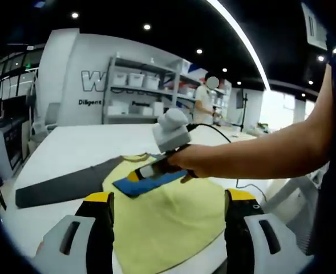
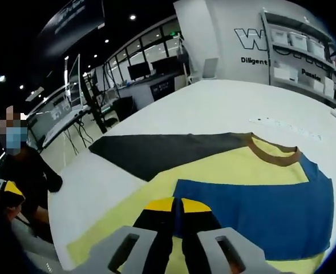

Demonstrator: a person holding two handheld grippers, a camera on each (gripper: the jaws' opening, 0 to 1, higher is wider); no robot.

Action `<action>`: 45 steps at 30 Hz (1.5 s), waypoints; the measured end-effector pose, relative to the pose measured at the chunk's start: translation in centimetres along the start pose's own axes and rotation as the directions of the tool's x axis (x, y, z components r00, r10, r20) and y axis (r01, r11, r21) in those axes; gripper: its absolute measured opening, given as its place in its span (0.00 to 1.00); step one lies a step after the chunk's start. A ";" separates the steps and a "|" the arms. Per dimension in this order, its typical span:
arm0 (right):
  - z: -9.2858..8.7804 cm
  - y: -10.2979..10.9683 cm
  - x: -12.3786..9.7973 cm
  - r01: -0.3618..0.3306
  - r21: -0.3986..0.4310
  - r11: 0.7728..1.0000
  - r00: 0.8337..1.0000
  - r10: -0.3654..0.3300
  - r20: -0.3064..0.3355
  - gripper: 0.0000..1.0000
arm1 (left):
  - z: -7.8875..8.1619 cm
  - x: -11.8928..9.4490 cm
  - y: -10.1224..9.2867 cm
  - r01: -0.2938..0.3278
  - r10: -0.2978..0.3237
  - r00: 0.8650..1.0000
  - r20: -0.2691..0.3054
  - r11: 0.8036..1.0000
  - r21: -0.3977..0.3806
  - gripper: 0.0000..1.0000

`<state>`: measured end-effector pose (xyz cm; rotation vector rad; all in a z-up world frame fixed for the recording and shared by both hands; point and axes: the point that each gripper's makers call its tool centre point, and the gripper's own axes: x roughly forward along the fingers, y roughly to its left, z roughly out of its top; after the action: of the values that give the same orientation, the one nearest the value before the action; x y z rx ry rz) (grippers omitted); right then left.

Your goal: Fold the garment on the visible template until the final outline fits inside the template.

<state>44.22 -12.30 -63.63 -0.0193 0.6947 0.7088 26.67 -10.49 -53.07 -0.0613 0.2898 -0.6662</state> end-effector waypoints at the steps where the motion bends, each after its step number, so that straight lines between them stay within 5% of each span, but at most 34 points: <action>1: 0.0 0.0 0.0 0.000 0.000 1.000 1.000 0.000 -0.001 0.00 | 0.0 0.0 0.0 0.000 0.000 1.000 -0.001 1.000 0.001 0.74; 20: -4.3 0.9 1.3 -0.027 -0.015 1.000 0.993 0.025 -0.118 0.00 | 0.0 -0.1 0.0 -0.001 0.001 1.000 -0.002 1.000 -0.001 0.74; 34: -2.7 0.7 0.7 -0.012 -0.014 1.000 0.998 0.011 -0.062 0.00 | 0.0 0.0 -0.1 0.006 -0.006 1.000 -0.001 1.000 0.002 0.74; 45: -1.3 -0.7 -0.5 0.039 0.009 0.999 0.999 -0.039 0.026 0.23 | 0.0 0.0 -0.3 0.013 -0.013 1.000 -0.003 1.000 0.007 0.74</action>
<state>43.63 -13.45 -64.55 -0.0161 0.6705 0.6676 26.52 -10.75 -53.05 -0.0551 0.2901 -0.6801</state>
